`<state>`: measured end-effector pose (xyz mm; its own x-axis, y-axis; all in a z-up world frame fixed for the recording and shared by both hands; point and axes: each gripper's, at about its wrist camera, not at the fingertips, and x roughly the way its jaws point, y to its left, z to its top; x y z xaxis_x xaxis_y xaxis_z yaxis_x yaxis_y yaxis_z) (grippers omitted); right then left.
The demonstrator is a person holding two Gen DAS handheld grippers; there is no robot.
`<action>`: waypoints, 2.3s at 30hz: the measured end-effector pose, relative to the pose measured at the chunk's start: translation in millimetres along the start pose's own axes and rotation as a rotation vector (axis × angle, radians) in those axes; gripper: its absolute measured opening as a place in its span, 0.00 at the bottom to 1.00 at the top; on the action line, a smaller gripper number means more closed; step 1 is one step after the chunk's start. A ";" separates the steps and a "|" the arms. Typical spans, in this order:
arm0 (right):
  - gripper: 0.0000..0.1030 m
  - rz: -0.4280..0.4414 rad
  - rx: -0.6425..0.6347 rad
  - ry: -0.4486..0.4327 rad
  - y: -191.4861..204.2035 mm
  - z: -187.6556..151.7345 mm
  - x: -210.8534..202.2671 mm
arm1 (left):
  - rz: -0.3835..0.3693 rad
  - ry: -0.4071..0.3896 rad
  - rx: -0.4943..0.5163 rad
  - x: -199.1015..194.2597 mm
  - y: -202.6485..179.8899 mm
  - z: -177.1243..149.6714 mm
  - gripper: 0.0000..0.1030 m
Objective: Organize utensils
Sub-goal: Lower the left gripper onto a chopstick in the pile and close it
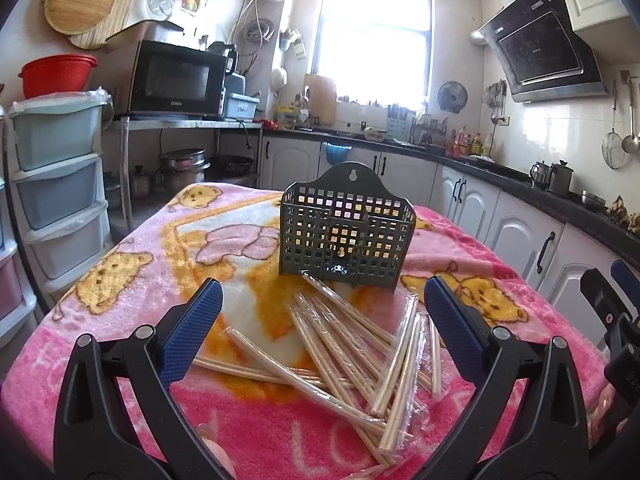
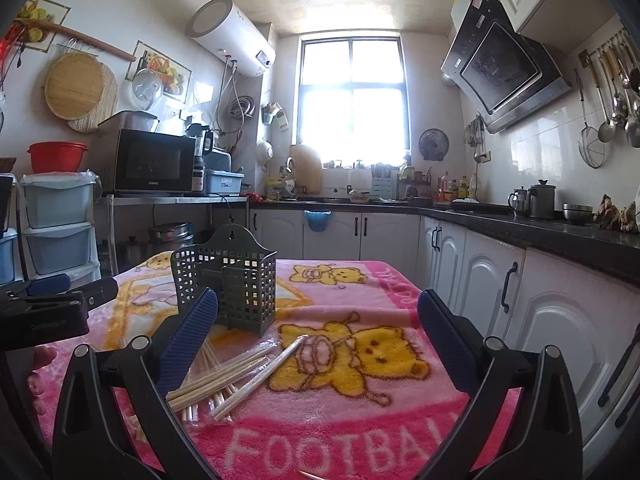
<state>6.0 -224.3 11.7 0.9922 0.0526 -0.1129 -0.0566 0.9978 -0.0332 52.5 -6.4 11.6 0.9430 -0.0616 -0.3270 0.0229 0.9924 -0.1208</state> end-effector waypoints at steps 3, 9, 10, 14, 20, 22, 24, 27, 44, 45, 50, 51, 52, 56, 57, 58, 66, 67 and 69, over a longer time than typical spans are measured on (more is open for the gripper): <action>0.94 0.027 -0.008 0.020 3.0 5.3 8.9 | 0.010 0.010 -0.015 7.2 6.1 6.7 0.90; 0.94 0.090 -0.024 0.084 11.8 14.9 33.9 | 0.028 0.031 -0.015 18.8 15.2 17.6 0.90; 0.94 0.105 -0.029 0.097 14.6 17.1 39.7 | 0.035 0.039 -0.010 21.3 17.5 20.6 0.90; 0.94 0.152 -0.038 0.143 24.6 23.3 60.2 | 0.036 0.072 -0.049 30.7 30.6 28.5 0.90; 0.94 0.234 -0.039 0.259 37.6 26.1 101.0 | 0.025 0.152 -0.071 50.1 51.3 36.4 0.90; 0.94 0.262 -0.037 0.281 40.0 24.8 112.6 | -0.007 0.175 -0.086 55.2 60.0 37.4 0.90; 0.94 0.269 -0.042 0.318 41.7 22.2 125.1 | -0.013 0.182 -0.092 58.3 66.8 36.6 0.90; 0.94 0.284 -0.054 0.359 42.3 17.1 141.1 | -0.016 0.245 -0.086 70.9 76.5 34.6 0.90; 0.62 0.345 -0.062 0.617 22.6 -20.8 226.0 | -0.151 0.544 -0.196 123.1 103.0 -3.2 0.54; 0.61 0.356 -0.057 0.628 21.3 -22.2 229.2 | -0.155 0.554 -0.199 124.1 102.0 -5.3 0.54; 0.47 0.393 -0.067 0.677 20.8 -29.8 245.7 | -0.148 0.589 -0.193 130.1 101.3 -11.5 0.50; 0.43 0.397 -0.064 0.696 20.6 -32.4 250.1 | -0.151 0.600 -0.201 131.5 102.7 -13.3 0.49; 0.42 0.397 -0.064 0.708 20.7 -34.3 253.9 | -0.157 0.608 -0.210 132.3 103.9 -15.0 0.48; 0.39 0.401 -0.068 0.741 20.7 -39.9 263.8 | -0.141 0.633 -0.208 135.3 105.3 -22.3 0.43; 0.39 0.403 -0.069 0.749 20.4 -41.4 266.2 | -0.141 0.639 -0.210 136.2 105.7 -24.4 0.41; 0.39 0.401 -0.067 0.756 19.5 -42.7 268.6 | -0.139 0.639 -0.213 136.5 106.4 -25.8 0.39; 0.10 0.401 -0.028 0.803 17.6 -55.4 279.9 | -0.108 0.624 -0.192 135.5 103.0 -28.0 0.23; 0.07 0.407 -0.019 0.797 17.0 -55.1 278.6 | -0.108 0.622 -0.193 135.8 103.0 -28.6 0.20; 0.03 0.411 -0.016 0.784 17.2 -52.8 276.3 | -0.106 0.615 -0.189 137.1 104.4 -28.9 0.17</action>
<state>273.4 -194.6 -72.5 0.5316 0.3589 -0.7672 -0.3997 0.9049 0.1464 174.6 85.7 -72.9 0.5757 -0.2636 -0.7740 -0.0063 0.9451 -0.3266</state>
